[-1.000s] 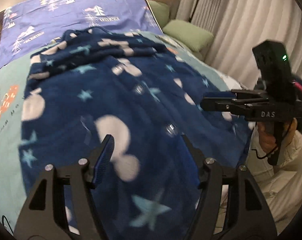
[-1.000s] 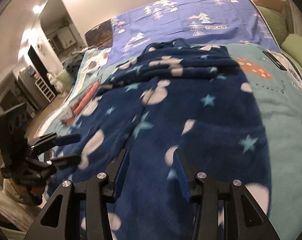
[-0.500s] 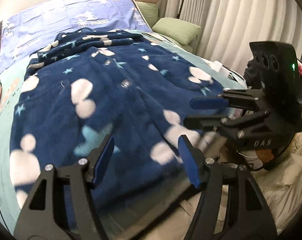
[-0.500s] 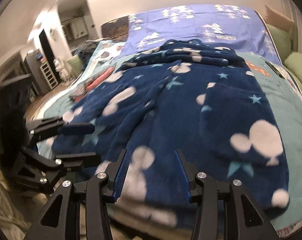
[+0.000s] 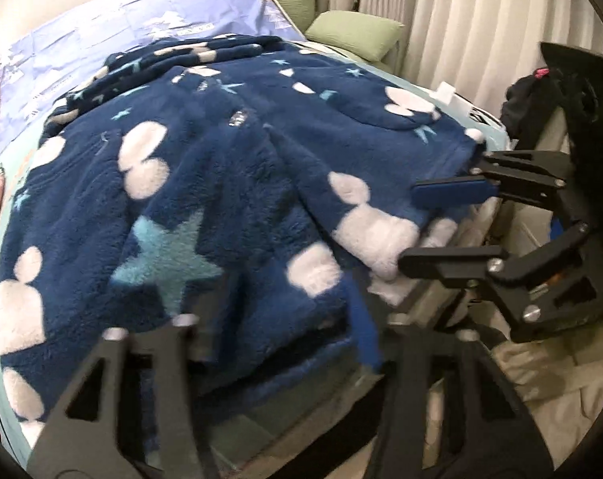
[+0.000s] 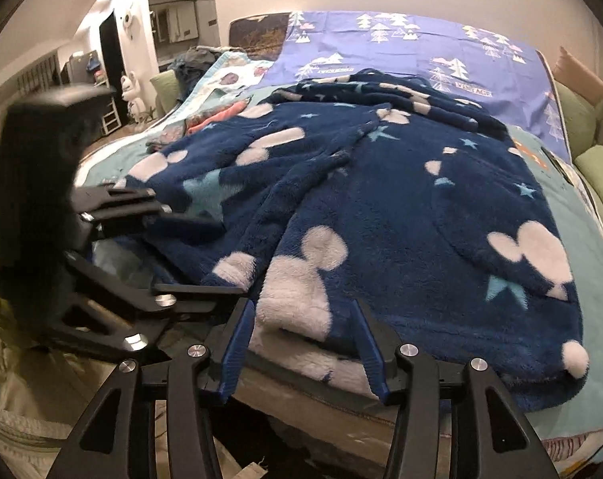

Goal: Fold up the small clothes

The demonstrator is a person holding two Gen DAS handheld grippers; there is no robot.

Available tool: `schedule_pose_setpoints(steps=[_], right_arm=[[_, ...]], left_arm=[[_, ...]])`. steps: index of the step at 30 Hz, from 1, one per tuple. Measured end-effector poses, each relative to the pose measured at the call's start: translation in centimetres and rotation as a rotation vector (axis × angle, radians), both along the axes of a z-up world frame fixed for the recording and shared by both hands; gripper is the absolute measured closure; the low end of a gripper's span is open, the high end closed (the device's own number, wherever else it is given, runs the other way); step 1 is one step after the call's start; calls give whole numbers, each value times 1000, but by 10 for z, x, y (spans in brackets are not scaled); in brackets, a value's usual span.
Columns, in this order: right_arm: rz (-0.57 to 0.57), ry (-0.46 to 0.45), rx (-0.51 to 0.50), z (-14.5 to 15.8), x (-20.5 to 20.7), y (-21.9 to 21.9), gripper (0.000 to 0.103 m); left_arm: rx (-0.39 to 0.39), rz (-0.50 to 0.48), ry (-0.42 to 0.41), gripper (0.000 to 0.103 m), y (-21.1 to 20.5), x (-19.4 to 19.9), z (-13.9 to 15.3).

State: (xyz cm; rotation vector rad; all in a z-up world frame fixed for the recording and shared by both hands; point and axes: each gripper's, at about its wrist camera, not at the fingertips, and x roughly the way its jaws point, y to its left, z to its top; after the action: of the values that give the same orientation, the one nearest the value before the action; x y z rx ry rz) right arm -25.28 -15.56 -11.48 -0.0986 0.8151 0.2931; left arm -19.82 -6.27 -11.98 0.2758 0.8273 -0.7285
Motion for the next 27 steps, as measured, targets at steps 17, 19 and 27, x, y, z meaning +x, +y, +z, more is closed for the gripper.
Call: schedule_pose_setpoints(steps=[17, 19, 27], right_arm=[[73, -75, 98, 25, 8, 12, 87], [108, -80, 56, 28, 7, 23, 87], [125, 71, 149, -9, 19, 10, 76]], left_arm=[[-372, -26, 106, 85, 37, 0, 77], [-386, -34, 115, 85, 36, 0, 79], [-247, -82, 175, 83, 8, 0, 42]])
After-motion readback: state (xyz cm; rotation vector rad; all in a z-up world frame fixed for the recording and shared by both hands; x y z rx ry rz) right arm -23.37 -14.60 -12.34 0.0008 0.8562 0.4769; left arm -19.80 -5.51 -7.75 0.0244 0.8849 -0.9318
